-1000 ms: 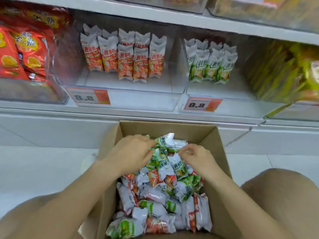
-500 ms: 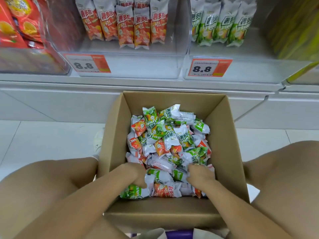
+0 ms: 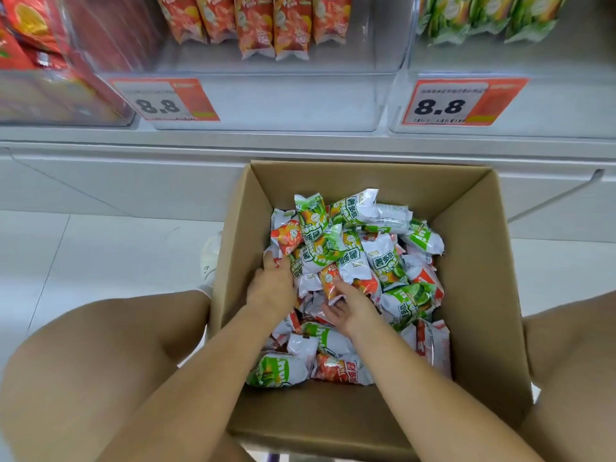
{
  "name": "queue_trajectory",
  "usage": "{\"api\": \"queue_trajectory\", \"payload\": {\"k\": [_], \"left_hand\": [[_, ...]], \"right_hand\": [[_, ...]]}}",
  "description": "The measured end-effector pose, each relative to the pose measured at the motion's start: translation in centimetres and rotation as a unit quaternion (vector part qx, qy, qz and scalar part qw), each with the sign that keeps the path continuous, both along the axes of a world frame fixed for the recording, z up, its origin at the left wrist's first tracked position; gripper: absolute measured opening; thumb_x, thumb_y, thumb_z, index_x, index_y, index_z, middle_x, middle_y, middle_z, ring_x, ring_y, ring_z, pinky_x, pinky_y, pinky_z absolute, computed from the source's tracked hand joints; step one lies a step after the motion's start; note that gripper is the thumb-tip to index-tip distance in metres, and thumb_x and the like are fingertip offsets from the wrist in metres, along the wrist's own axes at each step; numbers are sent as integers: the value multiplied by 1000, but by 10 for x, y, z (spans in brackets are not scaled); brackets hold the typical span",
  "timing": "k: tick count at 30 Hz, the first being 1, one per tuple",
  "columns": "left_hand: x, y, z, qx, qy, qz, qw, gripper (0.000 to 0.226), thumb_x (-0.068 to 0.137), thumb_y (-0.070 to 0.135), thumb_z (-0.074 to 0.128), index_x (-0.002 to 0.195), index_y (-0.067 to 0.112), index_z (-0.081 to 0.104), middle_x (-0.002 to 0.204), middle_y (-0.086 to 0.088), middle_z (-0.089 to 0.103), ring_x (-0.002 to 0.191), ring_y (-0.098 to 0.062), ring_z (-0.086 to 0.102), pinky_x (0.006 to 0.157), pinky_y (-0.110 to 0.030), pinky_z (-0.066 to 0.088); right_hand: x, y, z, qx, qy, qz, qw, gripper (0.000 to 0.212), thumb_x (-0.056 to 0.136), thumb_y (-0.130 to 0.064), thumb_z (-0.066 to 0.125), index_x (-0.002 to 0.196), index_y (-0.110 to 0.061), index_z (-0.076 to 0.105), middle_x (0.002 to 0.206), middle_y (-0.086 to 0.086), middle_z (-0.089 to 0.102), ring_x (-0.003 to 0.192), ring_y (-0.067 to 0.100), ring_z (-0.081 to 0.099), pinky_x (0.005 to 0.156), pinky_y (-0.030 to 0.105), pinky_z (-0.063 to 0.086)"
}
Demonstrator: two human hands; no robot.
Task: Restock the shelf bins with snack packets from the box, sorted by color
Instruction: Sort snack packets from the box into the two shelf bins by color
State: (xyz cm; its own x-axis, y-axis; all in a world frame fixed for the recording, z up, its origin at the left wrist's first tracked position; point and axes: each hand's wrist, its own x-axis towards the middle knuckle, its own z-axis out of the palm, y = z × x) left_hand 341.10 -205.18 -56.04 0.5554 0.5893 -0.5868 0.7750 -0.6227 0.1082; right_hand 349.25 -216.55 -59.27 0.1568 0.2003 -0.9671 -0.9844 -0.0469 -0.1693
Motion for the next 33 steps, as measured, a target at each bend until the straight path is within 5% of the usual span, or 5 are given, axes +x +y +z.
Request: {"api": "queue_trajectory", "payload": {"k": [9,14,23,26,33], "left_hand": [[-6,7,-21,55,111,-159,980,71,87,4,59,145,21,22,158,-18,-15,127,-35,38,94,-35,47],[-8,5,-9,111,118,-232,959,56,92,6,51,142,18,28,158,-23,-1,113,-32,54,81,-35,51],[-5,5,75,-110,29,-26,993,33,86,21,65,112,11,47,103,-8,60,86,-22,64,69,-28,52],[-15,10,114,-274,-120,201,933,22,86,22,71,86,13,50,85,-10,64,75,-20,71,71,-28,60],[-50,-13,156,-440,-350,369,740,42,86,25,65,123,8,56,114,-15,69,90,-25,72,73,-22,58]], "right_hand": [[-8,1,-4,-40,-7,-39,998,52,84,-10,72,131,-2,52,135,20,50,89,23,62,78,31,52],[-17,-8,20,-5,30,-85,996,29,88,-1,65,115,4,58,124,20,54,121,30,55,101,39,46],[-50,-55,73,30,54,-123,991,14,85,6,65,97,0,59,93,18,55,85,25,57,91,41,49],[-57,-69,95,73,20,-108,991,29,85,3,65,112,3,56,99,20,58,86,24,58,92,37,51],[-49,-97,133,122,-169,-60,976,50,87,-7,65,129,-13,40,112,15,62,93,23,64,86,34,49]]}}
